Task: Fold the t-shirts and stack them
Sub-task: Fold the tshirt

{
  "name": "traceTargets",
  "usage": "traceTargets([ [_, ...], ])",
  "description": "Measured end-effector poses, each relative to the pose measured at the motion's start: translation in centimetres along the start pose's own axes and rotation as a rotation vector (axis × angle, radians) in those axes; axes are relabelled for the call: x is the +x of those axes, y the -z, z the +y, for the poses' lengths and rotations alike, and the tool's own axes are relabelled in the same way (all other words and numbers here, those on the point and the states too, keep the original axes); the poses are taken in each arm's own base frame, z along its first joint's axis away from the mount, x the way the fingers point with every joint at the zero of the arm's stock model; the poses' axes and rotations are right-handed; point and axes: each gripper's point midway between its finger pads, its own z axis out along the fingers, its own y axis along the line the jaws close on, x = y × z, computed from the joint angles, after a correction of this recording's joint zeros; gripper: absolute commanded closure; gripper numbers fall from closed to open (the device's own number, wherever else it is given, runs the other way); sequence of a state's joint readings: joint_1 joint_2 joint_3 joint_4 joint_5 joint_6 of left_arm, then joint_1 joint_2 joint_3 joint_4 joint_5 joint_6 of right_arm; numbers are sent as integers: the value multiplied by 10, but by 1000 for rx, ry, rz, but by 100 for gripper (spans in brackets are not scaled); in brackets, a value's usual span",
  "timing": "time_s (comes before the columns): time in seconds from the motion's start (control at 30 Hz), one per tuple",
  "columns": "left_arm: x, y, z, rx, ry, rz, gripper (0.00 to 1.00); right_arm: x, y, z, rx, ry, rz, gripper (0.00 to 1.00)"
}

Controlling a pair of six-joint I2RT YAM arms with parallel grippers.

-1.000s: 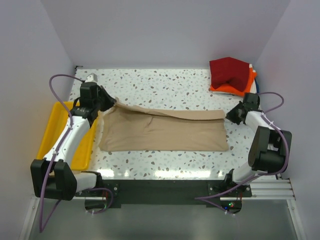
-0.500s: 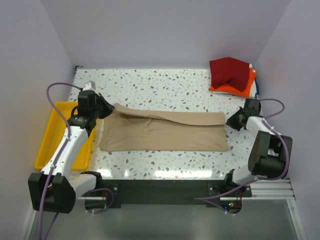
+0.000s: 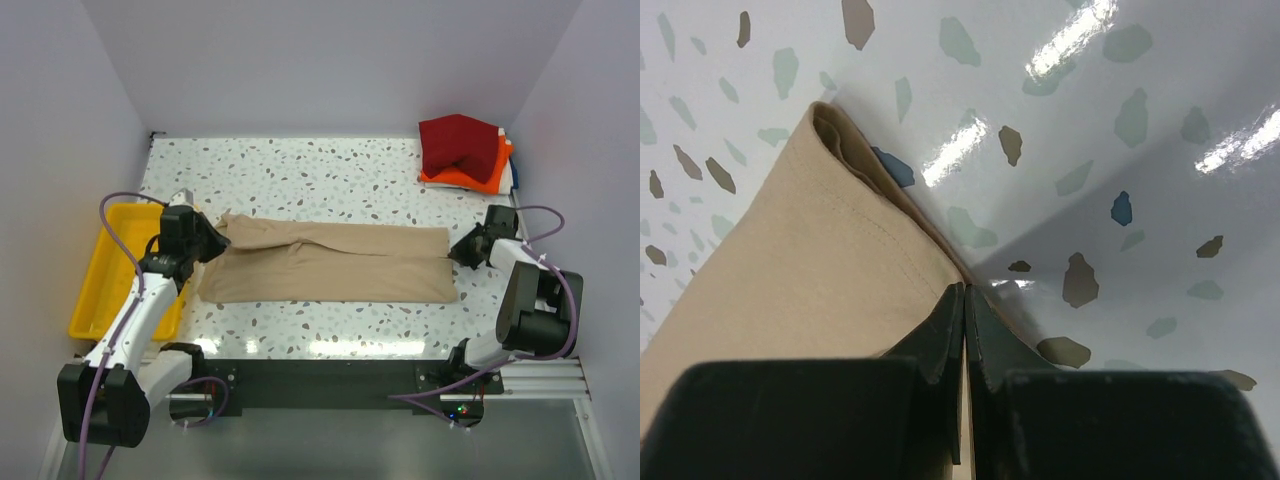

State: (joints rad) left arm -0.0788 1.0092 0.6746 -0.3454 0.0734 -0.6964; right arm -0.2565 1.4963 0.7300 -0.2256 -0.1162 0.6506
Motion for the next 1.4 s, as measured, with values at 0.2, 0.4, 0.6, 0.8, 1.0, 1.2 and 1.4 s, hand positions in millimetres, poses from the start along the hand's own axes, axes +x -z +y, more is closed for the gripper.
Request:
traceTargets([
  [0.2, 4, 1, 6, -29, 3, 11, 100, -6, 2, 7, -16, 1, -8, 100],
  [0.4, 6, 4, 9, -40, 22, 10, 100, -10, 3, 7, -18, -3, -16, 100],
  [0.6, 39, -1, 31, -82, 57, 77, 79, -11, 3, 6, -19, -7, -21, 81],
  [0.8, 66, -3, 46, -113, 93, 146, 48, -11, 4, 6, -20, 1, -20, 60],
  [1.0, 47, 1, 32, -81, 90, 106, 55, -23, 20, 32, -84, 67, -55, 52],
  [1.2, 19, -21, 2, -67, 89, 87, 66, -3, 32, 142, -211, 397, -73, 50],
  [1.4, 38, -63, -9, -162, 81, 159, 75, 50, 12, 173, -184, 633, -7, 49],
])
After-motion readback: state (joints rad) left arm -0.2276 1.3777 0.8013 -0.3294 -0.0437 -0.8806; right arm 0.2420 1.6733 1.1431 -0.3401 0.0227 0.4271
